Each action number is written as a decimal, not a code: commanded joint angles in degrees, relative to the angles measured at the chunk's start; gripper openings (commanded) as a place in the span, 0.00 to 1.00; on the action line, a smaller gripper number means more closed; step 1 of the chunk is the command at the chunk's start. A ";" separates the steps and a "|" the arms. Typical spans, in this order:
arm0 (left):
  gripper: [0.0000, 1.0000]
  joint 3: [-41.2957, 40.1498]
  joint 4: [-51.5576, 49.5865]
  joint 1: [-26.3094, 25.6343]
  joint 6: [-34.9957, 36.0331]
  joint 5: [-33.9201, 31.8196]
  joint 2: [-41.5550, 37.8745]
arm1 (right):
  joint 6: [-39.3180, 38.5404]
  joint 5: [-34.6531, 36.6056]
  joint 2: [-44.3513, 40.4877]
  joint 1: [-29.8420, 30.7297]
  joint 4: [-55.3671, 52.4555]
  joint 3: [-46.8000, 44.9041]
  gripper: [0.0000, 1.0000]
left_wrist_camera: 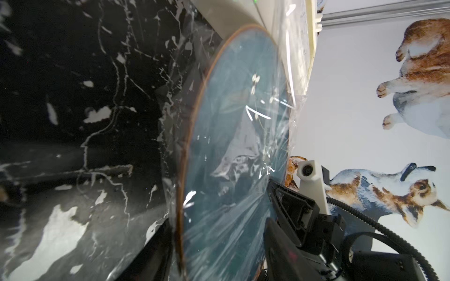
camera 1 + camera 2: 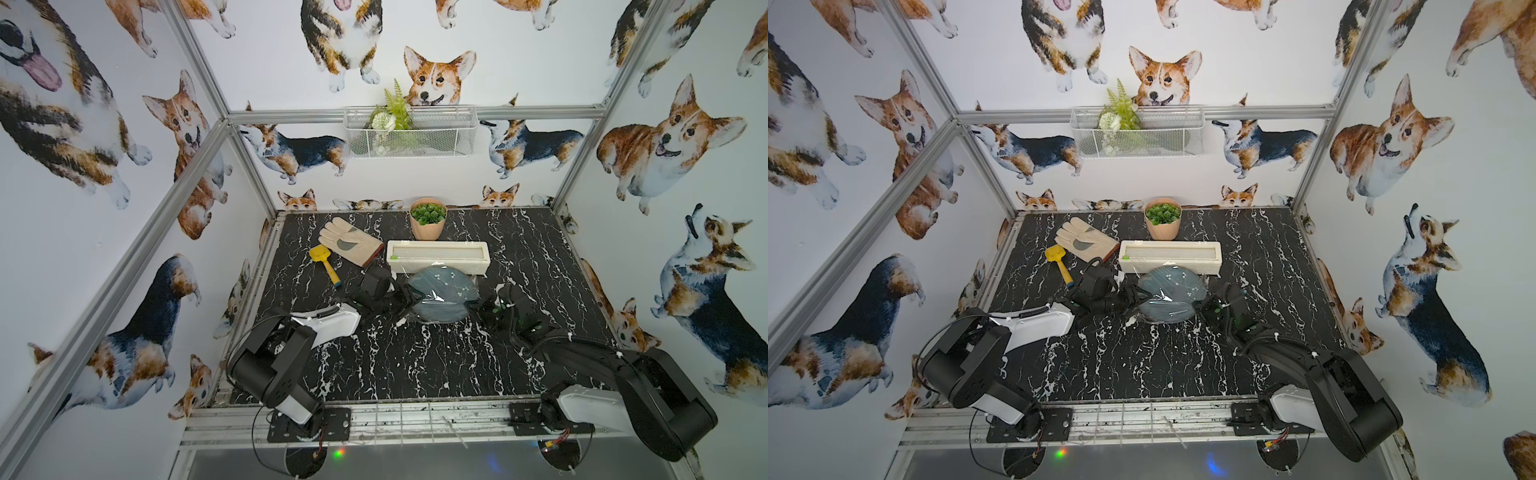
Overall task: Wrap the plate with plastic wrap
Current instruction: Cover the plate with plastic wrap.
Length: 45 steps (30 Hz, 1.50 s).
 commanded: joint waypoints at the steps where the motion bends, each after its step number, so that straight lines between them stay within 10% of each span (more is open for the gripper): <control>1: 0.60 0.44 3.92 -0.65 -2.37 0.49 0.65 | 6.85 -1.49 -0.23 -0.13 9.91 1.59 0.00; 9: 0.56 1.94 11.38 -3.96 -6.77 -2.06 5.53 | 8.84 -1.90 2.98 0.97 13.06 2.30 0.00; 27: 0.16 -1.10 17.11 -5.63 -9.24 -3.41 7.12 | 8.86 0.31 2.20 2.25 8.20 1.63 0.00; 34: 0.55 -4.14 7.12 -5.57 -3.42 -5.82 0.80 | 5.90 -0.48 0.28 2.21 1.86 0.95 0.00; 45: 0.62 -5.67 -5.09 -1.91 2.95 -8.82 -5.34 | 2.92 -3.61 5.84 1.94 7.34 -2.29 0.00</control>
